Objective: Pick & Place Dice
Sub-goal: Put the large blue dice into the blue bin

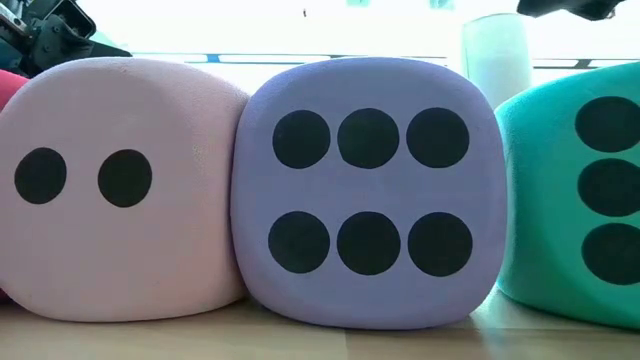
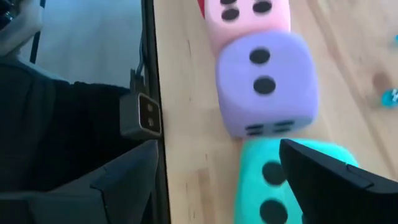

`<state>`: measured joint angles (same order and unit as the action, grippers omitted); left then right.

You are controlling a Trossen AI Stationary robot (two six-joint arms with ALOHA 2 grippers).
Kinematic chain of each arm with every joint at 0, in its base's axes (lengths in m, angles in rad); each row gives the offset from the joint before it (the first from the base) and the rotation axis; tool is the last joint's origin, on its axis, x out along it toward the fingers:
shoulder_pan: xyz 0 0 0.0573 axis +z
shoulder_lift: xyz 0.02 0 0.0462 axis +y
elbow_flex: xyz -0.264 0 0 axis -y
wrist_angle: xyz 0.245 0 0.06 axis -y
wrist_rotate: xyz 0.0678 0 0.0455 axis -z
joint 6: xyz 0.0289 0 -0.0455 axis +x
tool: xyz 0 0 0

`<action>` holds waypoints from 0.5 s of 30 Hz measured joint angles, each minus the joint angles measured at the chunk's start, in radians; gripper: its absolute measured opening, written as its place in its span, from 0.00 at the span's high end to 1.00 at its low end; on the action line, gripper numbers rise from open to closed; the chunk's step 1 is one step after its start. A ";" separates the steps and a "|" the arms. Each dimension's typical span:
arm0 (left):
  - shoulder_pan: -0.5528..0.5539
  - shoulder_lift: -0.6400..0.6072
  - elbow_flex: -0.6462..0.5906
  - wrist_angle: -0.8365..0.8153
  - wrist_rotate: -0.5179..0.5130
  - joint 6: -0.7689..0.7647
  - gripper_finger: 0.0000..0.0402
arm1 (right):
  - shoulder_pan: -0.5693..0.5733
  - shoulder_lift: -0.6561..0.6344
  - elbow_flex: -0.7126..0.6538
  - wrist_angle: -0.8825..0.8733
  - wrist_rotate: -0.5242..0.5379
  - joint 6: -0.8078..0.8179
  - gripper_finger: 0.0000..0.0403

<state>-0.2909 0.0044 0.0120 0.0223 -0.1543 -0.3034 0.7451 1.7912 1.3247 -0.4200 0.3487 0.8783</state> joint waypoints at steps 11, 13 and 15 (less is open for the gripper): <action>0.000 0.000 0.000 0.000 0.000 -0.002 1.00 | -0.020 0.022 0.000 0.014 0.023 -0.038 0.01; 0.000 0.000 0.000 0.000 0.000 -0.005 1.00 | -0.029 0.032 0.001 0.017 0.027 -0.027 0.02; 0.000 0.000 0.000 0.000 0.000 -0.005 1.00 | -0.036 0.034 0.000 0.010 0.039 -0.011 0.02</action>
<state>-0.2911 0.0044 0.0124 0.0223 -0.1543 -0.3080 0.7090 1.8252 1.3251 -0.4101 0.3874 0.8672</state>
